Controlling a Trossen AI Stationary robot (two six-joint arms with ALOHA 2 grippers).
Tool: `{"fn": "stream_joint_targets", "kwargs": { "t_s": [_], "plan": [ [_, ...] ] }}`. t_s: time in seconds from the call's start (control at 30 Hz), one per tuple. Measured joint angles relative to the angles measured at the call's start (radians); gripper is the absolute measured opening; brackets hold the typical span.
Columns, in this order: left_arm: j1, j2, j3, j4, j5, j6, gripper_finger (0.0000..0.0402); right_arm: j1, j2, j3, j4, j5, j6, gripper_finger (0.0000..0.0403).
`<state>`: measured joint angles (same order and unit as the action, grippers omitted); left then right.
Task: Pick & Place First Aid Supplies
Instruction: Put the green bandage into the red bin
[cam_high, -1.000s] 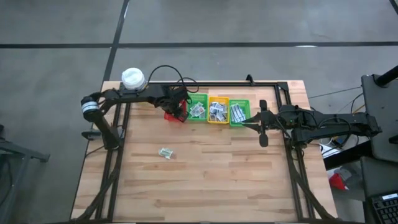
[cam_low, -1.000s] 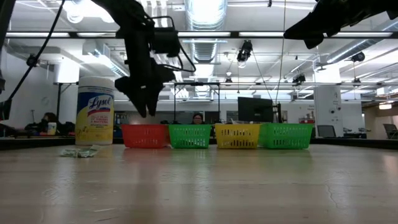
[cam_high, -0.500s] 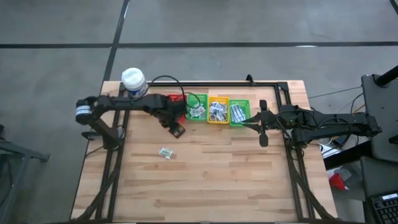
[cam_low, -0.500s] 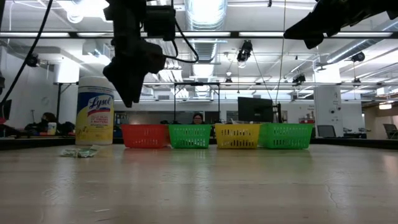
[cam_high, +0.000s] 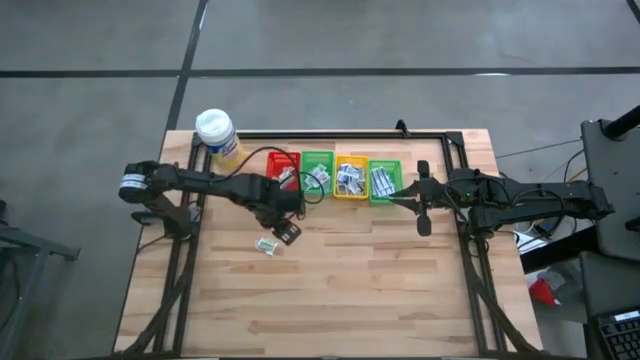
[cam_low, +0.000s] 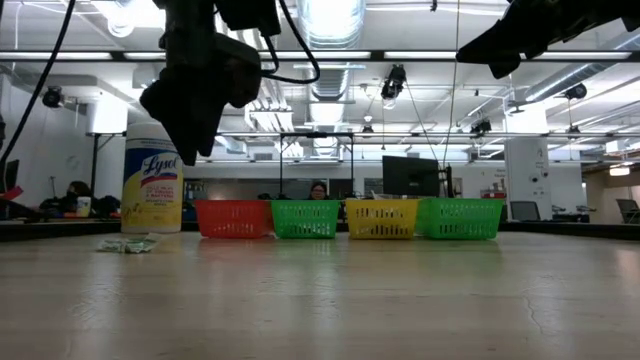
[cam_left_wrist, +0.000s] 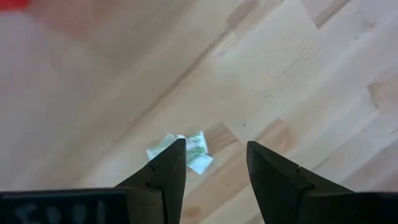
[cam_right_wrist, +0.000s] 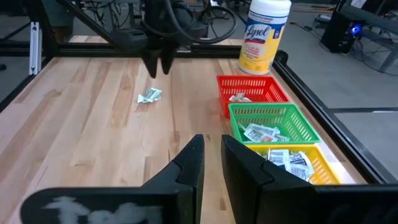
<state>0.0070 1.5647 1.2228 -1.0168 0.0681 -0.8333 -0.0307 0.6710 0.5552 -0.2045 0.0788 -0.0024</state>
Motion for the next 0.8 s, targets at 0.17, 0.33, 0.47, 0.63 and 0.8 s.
{"fn": "stream_joint_targets", "kwargs": {
  "t_s": [0.17,0.33,0.47,0.63,0.8],
  "plan": [
    [-0.04,0.005,0.0,0.012,-0.001,-0.157,0.0161,0.0,0.0,0.0,0.0,0.0,0.0,0.0052],
    [-0.069,0.005,0.0,0.019,-0.008,-0.295,0.0161,0.0,0.0,0.0,0.0,0.0,0.0,0.0052],
    [-0.089,0.005,0.0,0.022,-0.04,-0.34,0.0161,0.0,0.0,0.0,0.0,0.0,0.0,0.0052],
    [-0.112,0.015,0.0,0.022,-0.07,-0.383,0.0161,0.0,0.0,0.0,0.0,0.0,0.0,0.0052],
    [-0.13,0.064,0.0,0.043,-0.069,-0.396,0.0161,0.0,0.0,0.0,0.0,0.0,0.0,0.0052]
  ]
}}
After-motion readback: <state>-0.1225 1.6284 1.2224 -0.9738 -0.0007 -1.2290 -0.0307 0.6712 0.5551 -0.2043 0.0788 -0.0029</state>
